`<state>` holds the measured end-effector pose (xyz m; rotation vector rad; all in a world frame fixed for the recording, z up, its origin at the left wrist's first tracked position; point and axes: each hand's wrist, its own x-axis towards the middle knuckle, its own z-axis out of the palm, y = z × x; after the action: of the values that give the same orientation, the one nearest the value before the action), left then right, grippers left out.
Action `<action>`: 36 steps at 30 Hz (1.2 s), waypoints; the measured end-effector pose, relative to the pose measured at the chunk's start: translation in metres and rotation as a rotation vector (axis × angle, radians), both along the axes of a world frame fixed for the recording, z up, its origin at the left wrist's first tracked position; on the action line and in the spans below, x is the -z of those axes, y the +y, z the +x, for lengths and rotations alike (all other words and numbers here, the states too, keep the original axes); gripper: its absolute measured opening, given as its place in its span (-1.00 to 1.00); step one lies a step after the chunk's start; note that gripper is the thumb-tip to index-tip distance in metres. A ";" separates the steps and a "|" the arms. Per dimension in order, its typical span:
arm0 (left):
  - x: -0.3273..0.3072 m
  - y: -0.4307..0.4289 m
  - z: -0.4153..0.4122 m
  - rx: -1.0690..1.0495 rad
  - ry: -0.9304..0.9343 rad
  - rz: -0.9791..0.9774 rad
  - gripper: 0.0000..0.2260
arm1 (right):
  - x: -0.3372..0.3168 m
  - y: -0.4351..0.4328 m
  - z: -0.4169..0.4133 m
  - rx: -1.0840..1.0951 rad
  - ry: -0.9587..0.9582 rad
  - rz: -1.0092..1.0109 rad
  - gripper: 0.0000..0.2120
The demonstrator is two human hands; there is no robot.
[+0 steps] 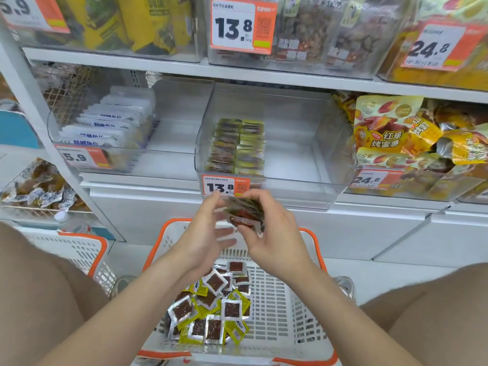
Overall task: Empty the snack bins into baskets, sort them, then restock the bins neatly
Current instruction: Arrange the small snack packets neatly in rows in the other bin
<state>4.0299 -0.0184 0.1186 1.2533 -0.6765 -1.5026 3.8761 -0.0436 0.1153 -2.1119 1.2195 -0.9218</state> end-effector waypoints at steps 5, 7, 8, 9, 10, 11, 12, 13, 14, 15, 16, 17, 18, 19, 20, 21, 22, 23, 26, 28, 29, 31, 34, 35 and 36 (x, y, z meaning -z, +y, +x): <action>-0.013 0.008 -0.007 0.098 0.281 -0.010 -0.58 | 0.007 0.010 0.005 -0.012 0.193 -0.163 -0.42; -0.013 0.007 -0.003 0.105 0.342 -0.031 -0.68 | 0.000 0.004 0.000 -0.049 0.166 -0.134 -0.41; -0.012 0.006 0.000 0.088 0.359 -0.042 -0.71 | -0.003 0.001 -0.004 -0.073 0.170 -0.111 -0.41; -0.013 0.006 0.001 0.069 0.369 -0.051 -0.70 | -0.007 -0.001 -0.009 -0.094 0.183 -0.078 -0.40; -0.013 0.006 0.003 0.056 0.370 -0.061 -0.67 | -0.011 -0.003 -0.014 -0.112 0.193 -0.028 -0.41; -0.013 0.005 0.005 0.056 0.363 -0.074 -0.63 | -0.016 -0.003 -0.017 -0.125 0.170 0.035 -0.46; -0.013 0.004 0.008 0.071 0.347 -0.087 -0.60 | -0.019 -0.004 -0.020 -0.130 0.100 0.100 -0.55; -0.014 0.003 0.010 0.099 0.323 -0.094 -0.58 | -0.020 -0.006 -0.021 -0.124 -0.009 0.145 -0.67; -0.014 0.003 0.011 0.131 0.292 -0.098 -0.56 | -0.021 -0.008 -0.021 -0.090 -0.116 0.148 -0.77; -0.014 0.003 0.013 0.161 0.256 -0.105 -0.54 | -0.020 -0.009 -0.020 -0.042 -0.183 0.134 -0.79; -0.014 0.004 0.014 0.181 0.219 -0.108 -0.52 | -0.019 -0.010 -0.018 -0.004 -0.208 0.127 -0.72; -0.014 0.005 0.015 0.193 0.186 -0.108 -0.50 | -0.018 -0.011 -0.017 0.007 -0.220 0.151 -0.60; -0.015 0.006 0.015 0.198 0.161 -0.108 -0.50 | -0.016 -0.012 -0.017 -0.004 -0.226 0.218 -0.50; -0.015 0.006 0.016 0.212 0.153 -0.112 -0.50 | -0.016 -0.012 -0.018 -0.031 -0.232 0.316 -0.45; -0.016 0.006 0.017 0.227 0.149 -0.116 -0.51 | -0.016 -0.012 -0.019 -0.060 -0.236 0.409 -0.47; -0.016 0.006 0.019 0.241 0.141 -0.119 -0.52 | -0.016 -0.012 -0.020 -0.075 -0.249 0.480 -0.55; -0.016 0.006 0.020 0.246 0.131 -0.121 -0.53 | -0.018 -0.012 -0.020 -0.065 -0.268 0.522 -0.65; -0.017 0.006 0.021 0.243 0.124 -0.123 -0.54 | -0.019 -0.011 -0.020 -0.031 -0.300 0.548 -0.74; -0.018 0.005 0.021 0.203 0.114 -0.105 -0.58 | -0.016 -0.012 -0.020 0.141 -0.411 0.572 -0.87; -0.015 0.002 0.021 0.171 0.082 -0.092 -0.60 | -0.013 -0.016 -0.021 0.227 -0.448 0.525 -0.84; -0.013 0.001 0.021 0.146 0.066 -0.083 -0.61 | -0.014 -0.017 -0.022 0.227 -0.469 0.512 -0.81; -0.008 -0.003 0.023 0.118 0.052 -0.059 -0.64 | -0.020 -0.017 -0.022 0.137 -0.496 0.508 -0.75; -0.004 -0.005 0.028 0.119 0.005 -0.011 -0.53 | -0.029 -0.015 -0.023 0.053 -0.420 0.413 -0.62; -0.006 -0.004 0.029 0.120 -0.038 -0.012 -0.54 | -0.029 -0.015 -0.025 0.068 -0.413 0.359 -0.57; -0.008 -0.004 0.030 0.120 -0.101 -0.019 -0.58 | -0.030 -0.015 -0.027 0.090 -0.433 0.316 -0.53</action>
<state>4.0594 -0.0223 0.1268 1.3004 -0.8438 -1.5345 3.8493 -0.0590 0.1458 -1.5242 1.1478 -1.0768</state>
